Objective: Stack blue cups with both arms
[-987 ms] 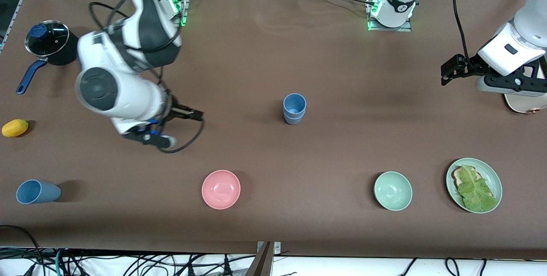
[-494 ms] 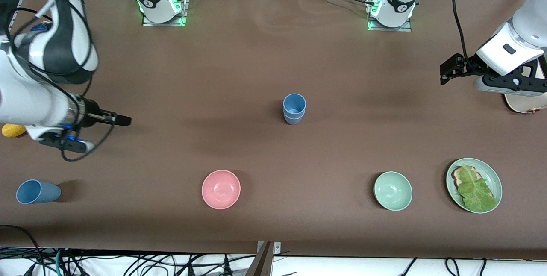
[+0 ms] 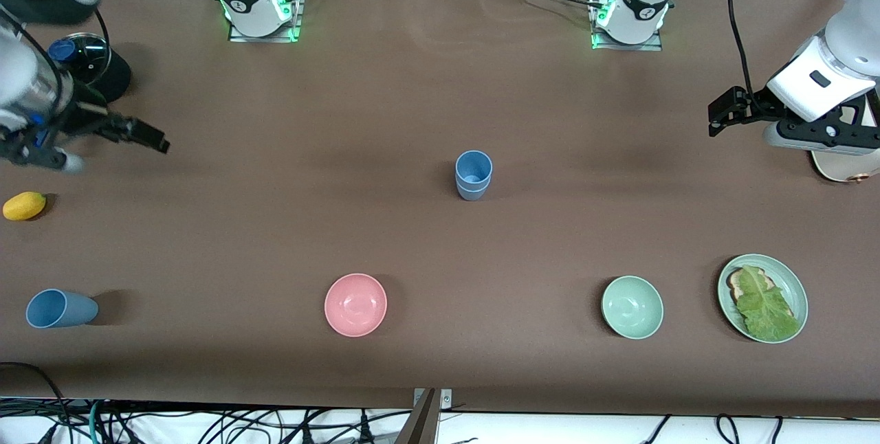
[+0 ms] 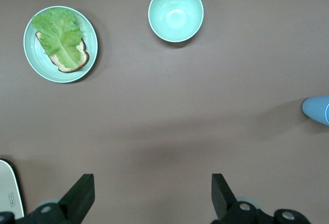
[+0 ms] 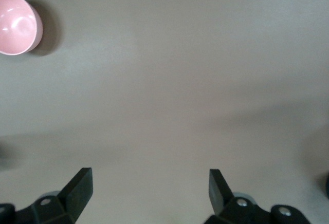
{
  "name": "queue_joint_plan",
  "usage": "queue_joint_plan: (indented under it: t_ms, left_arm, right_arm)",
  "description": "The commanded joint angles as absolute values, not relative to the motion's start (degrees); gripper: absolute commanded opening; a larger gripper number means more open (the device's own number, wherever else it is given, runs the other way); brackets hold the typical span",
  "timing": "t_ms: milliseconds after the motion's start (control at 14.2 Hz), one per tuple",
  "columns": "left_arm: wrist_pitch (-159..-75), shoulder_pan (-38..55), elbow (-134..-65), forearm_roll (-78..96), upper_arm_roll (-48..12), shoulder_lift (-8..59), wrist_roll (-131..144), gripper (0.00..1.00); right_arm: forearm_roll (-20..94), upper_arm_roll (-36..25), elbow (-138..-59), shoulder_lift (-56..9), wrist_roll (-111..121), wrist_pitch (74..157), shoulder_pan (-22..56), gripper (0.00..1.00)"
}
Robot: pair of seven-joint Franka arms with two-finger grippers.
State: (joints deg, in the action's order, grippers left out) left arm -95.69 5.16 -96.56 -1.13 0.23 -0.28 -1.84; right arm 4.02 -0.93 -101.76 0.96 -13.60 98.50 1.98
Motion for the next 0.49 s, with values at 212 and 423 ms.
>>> queue_joint_plan:
  t_ms: [212,423]
  left_arm:
    - [-95.1,5.5,-96.8,-0.1,0.8,-1.1,-2.4,1.00]
    - [-95.1,5.5,-96.7,-0.1,0.8,-1.0,-2.5,1.00]
  right_arm:
    - [3.4,1.3,-104.1,4.1,-13.6,96.8,-0.6,1.00]
    - [3.5,1.7,-103.7,4.0,-13.6,96.4,-0.6,1.00]
